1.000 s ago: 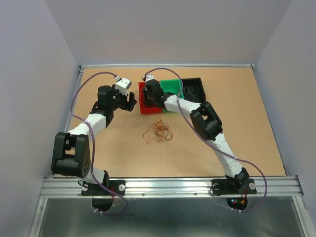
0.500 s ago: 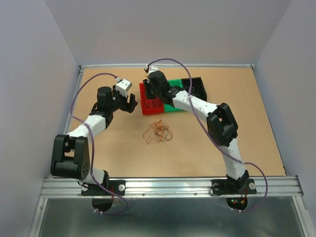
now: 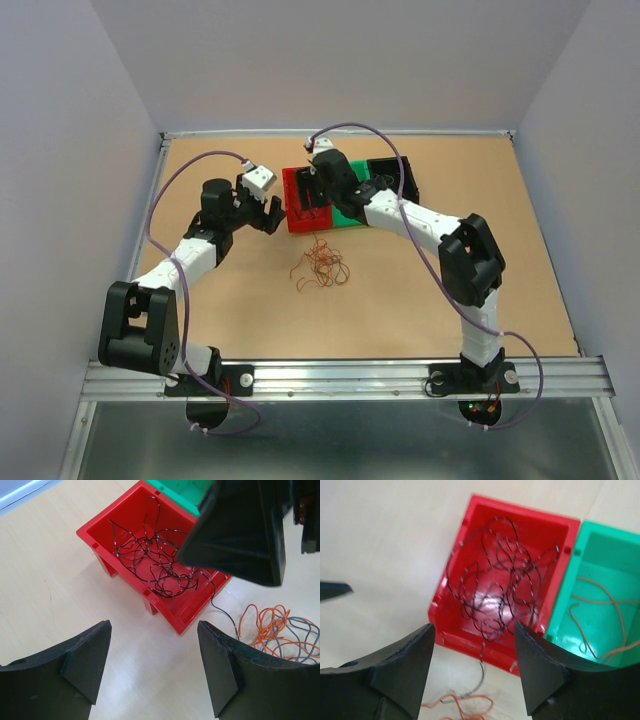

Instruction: Untangle the cables

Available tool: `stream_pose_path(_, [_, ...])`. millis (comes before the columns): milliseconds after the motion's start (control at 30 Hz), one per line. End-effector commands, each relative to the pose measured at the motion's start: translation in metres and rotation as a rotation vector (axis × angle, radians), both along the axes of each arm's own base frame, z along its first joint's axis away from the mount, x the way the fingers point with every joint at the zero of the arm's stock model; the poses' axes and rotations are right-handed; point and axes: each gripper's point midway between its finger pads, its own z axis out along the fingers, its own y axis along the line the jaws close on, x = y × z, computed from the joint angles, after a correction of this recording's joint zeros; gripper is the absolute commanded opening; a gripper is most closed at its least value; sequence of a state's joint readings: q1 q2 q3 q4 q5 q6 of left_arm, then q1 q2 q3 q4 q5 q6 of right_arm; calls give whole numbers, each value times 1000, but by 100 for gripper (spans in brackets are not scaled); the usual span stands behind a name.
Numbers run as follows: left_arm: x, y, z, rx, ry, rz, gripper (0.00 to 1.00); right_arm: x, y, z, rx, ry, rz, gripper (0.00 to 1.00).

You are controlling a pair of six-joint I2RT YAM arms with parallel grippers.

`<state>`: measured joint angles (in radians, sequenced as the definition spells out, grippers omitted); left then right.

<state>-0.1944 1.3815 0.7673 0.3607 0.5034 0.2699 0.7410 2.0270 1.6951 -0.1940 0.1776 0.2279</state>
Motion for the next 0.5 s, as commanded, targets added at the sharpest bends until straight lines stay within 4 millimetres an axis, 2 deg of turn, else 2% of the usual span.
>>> stream_pose_path(0, [0, -3, 20, -2, -70, -27, 82, -17, -15, 33, 38, -52, -21, 73])
stream_pose_path(33, [-4, -4, 23, -3, -82, -41, 82, -21, -19, 34, 45, -56, -27, 74])
stream_pose_path(67, [-9, -8, 24, -4, -87, -68, 82, -33, -30, 9, 18, -15, -32, 75])
stream_pose_path(100, [-13, -11, 25, -1, -94, -91, 82, -38, -34, 11, 34, -18, -32, 75])
stream_pose_path(133, [-18, -18, 25, 15, -103, -124, 82, -45, -39, 25, 72, -49, -31, 75])
stream_pose_path(167, [-21, -19, 24, 27, -101, -122, 82, -58, -47, 6, 60, -13, -24, 74])
stream_pose_path(233, [-27, -27, 24, 39, -113, -153, 82, -71, -54, -1, 75, -3, -12, 73])
stream_pose_path(267, [-31, -30, 25, 41, -123, -169, 82, -82, -55, 5, 95, 2, 16, 73])
stream_pose_path(300, [-33, -32, 25, 43, -123, -178, 82, -90, -59, -9, 100, 22, 28, 72])
stream_pose_path(367, [-34, -35, 23, 52, -121, -181, 81, -102, -58, -15, 121, 43, 65, 70])
stream_pose_path(467, [-33, -36, 19, 56, -107, -185, 81, -109, -57, -27, 133, 57, 89, 70])
